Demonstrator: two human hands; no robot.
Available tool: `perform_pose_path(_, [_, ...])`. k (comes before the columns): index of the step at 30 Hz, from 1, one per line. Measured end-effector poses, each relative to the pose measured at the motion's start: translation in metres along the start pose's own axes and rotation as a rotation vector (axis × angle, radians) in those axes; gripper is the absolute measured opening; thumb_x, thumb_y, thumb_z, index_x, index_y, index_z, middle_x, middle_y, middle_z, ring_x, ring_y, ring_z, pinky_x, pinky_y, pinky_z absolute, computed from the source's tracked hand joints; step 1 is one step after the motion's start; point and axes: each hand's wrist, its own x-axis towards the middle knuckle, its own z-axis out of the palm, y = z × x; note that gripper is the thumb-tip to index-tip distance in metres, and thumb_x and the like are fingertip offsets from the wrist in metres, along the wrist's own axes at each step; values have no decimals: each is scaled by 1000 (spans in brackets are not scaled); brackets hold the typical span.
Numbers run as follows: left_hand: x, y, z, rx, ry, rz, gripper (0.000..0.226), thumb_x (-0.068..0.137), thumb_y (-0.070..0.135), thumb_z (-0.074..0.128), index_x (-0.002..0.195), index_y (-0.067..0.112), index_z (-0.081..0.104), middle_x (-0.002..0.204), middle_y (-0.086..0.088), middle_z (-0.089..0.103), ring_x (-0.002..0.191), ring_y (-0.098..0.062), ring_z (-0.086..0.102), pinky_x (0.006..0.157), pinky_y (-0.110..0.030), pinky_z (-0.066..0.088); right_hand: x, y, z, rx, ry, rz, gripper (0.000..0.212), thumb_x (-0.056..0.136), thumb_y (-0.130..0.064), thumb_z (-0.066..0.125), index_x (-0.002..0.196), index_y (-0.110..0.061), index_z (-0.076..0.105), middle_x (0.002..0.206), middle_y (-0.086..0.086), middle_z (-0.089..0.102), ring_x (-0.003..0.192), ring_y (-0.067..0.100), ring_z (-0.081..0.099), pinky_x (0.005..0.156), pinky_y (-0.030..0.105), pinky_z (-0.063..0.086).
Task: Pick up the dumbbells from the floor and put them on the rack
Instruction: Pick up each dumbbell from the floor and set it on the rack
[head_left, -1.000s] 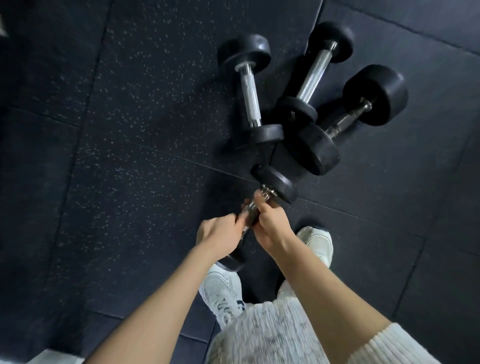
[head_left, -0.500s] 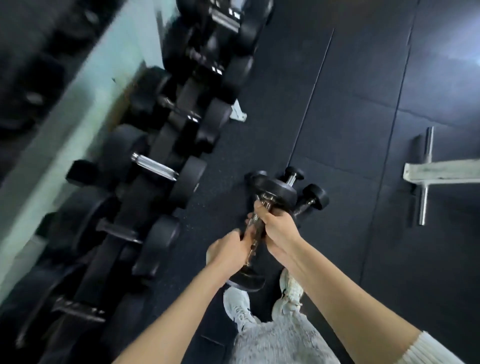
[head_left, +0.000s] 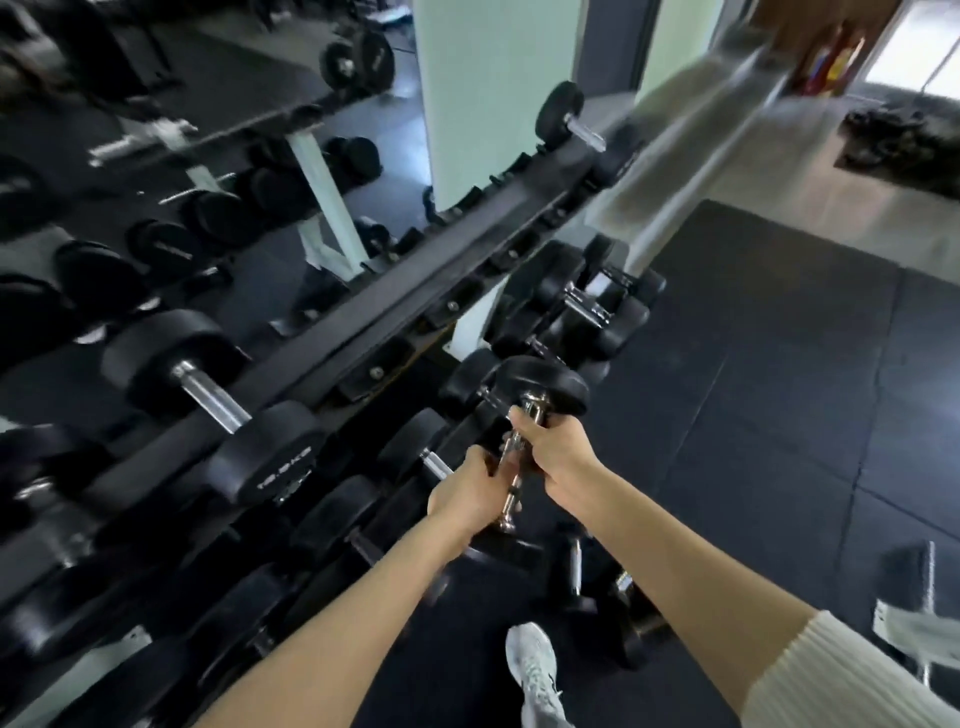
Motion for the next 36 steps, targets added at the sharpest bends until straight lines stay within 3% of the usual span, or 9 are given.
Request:
perform_pose_path(5, [27, -3, -43, -118, 109, -78, 53, 89, 67, 29, 101, 19, 48, 78, 12, 63, 74, -12, 60, 64, -27, 45, 36, -35, 50, -134, -131, -4, 17, 87, -23, 66, 88, -5, 65, 82, 10, 66, 83, 28, 66, 87, 45, 56])
perform_pose_path(7, [40, -2, -60, -169, 156, -133, 48, 91, 63, 29, 103, 20, 46, 73, 15, 56, 77, -13, 59, 68, -28, 44, 57, -47, 71, -189, -226, -2, 14, 89, -16, 63, 89, -2, 64, 82, 13, 63, 80, 29, 64, 81, 44, 56])
perform_pose_path(11, [78, 4, -90, -300, 237, -284, 61, 89, 67, 27, 118, 18, 49, 100, 2, 65, 96, -22, 64, 86, -34, 50, 107, -74, 116, -323, -423, -19, 13, 91, -9, 58, 80, -5, 60, 80, 14, 60, 73, 26, 60, 62, 33, 51])
perform_pose_path(14, [120, 2, -103, -566, 332, -386, 62, 71, 80, 30, 94, 25, 49, 90, -1, 73, 88, -24, 70, 89, -42, 54, 145, -95, 150, -431, -524, -15, 18, 92, -9, 57, 74, -5, 60, 74, 12, 61, 68, 24, 61, 67, 35, 52])
perform_pose_path(17, [165, -3, -110, -681, 399, -444, 52, 74, 76, 32, 85, 28, 45, 93, -4, 74, 90, -27, 70, 90, -43, 53, 177, -110, 183, -507, -611, -24, 23, 92, -6, 56, 69, -7, 57, 70, 11, 58, 63, 22, 57, 67, 36, 49])
perform_pose_path(20, [185, -2, -129, -757, 437, -482, 50, 81, 72, 33, 92, 25, 46, 95, -3, 75, 94, -26, 69, 90, -40, 52, 206, -117, 211, -560, -660, -20, 23, 92, -4, 54, 70, -7, 56, 69, 11, 58, 63, 21, 57, 67, 35, 49])
perform_pose_path(25, [223, -22, -156, -730, 442, -538, 51, 89, 65, 30, 107, 21, 49, 98, 2, 73, 96, -22, 66, 79, -34, 46, 250, -113, 253, -621, -698, 28, 14, 91, -8, 57, 78, -6, 58, 78, 13, 61, 78, 30, 61, 89, 47, 51])
perform_pose_path(33, [286, -55, -167, -860, 478, -611, 52, 93, 60, 27, 109, 15, 45, 100, -1, 66, 94, -26, 63, 85, -37, 49, 297, -102, 311, -721, -752, 52, 12, 93, -6, 54, 82, -7, 59, 80, 10, 60, 81, 25, 59, 82, 40, 51])
perform_pose_path(36, [297, -59, -163, -906, 499, -616, 47, 95, 56, 26, 111, 17, 45, 101, -4, 68, 96, -27, 64, 90, -40, 51, 306, -98, 323, -830, -784, 36, 11, 92, -7, 56, 82, -11, 58, 79, 5, 57, 73, 17, 55, 70, 30, 46])
